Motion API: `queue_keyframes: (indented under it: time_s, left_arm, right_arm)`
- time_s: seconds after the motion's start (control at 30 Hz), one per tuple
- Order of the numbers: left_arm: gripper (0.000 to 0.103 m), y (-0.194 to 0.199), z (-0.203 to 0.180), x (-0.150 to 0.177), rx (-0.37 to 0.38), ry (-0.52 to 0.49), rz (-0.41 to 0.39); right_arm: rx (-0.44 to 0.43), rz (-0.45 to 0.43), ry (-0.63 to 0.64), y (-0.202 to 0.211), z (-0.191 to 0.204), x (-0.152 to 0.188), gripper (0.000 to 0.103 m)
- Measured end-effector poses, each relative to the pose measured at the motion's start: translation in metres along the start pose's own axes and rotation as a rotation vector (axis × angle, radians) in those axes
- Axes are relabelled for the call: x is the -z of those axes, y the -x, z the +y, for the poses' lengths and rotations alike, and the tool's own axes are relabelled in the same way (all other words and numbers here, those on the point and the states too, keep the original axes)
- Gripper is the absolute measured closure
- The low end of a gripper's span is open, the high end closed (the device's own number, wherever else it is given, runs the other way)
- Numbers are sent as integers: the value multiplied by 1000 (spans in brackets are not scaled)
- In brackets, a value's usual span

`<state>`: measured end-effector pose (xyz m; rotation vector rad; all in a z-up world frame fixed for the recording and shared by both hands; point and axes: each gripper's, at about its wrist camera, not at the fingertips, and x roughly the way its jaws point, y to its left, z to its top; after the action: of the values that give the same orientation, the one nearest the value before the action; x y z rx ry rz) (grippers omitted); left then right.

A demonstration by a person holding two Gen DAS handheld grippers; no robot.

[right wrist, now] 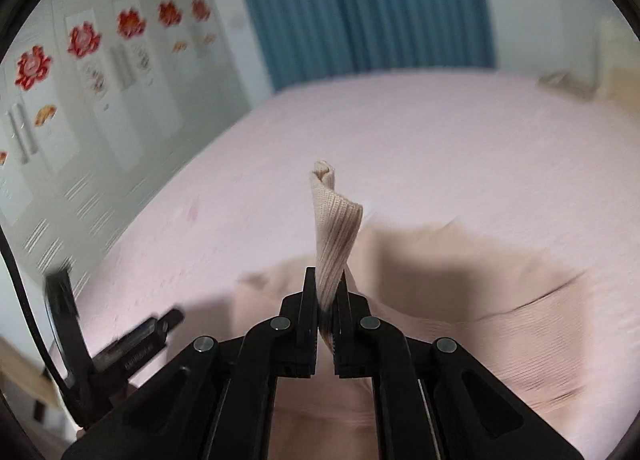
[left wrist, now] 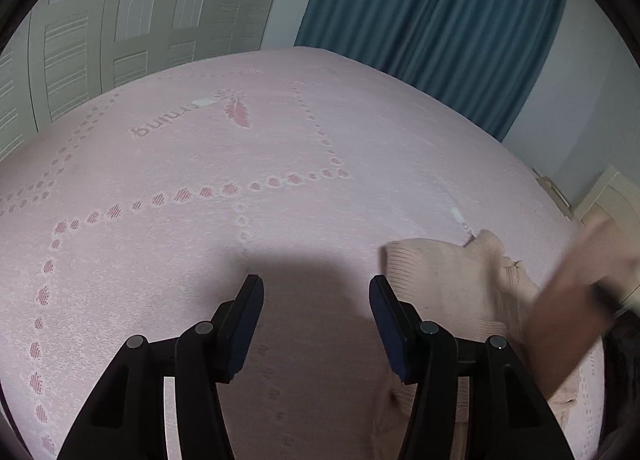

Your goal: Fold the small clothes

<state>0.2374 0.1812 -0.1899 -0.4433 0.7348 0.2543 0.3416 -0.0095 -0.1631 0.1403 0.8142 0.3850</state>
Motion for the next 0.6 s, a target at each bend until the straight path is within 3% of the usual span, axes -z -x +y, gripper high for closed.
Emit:
queue_keyframes:
  time_s: [0.1, 0.17, 0.23, 0.37, 0.43, 0.6]
  left_arm:
    - [50, -1, 7, -2, 20, 18, 9]
    - [50, -2, 7, -1, 58, 33, 28]
    - [50, -2, 1, 1, 107, 36, 45]
    - [50, -5, -20, 7, 181, -2, 63]
    - [50, -7, -32, 12, 233, -21, 93]
    - [52, -18, -61, 28, 252, -89, 153]
  right_arm:
    - [-66, 94, -36, -38, 2, 23, 95]
    - [-124, 140, -38, -49, -2, 29, 78]
    - [-106, 116, 4, -35, -10, 33, 74]
    - [42, 6, 12, 13, -49, 37, 59]
    - [120, -31, -14, 35, -74, 45, 57]
    - [370, -1, -56, 60, -136, 63, 57]
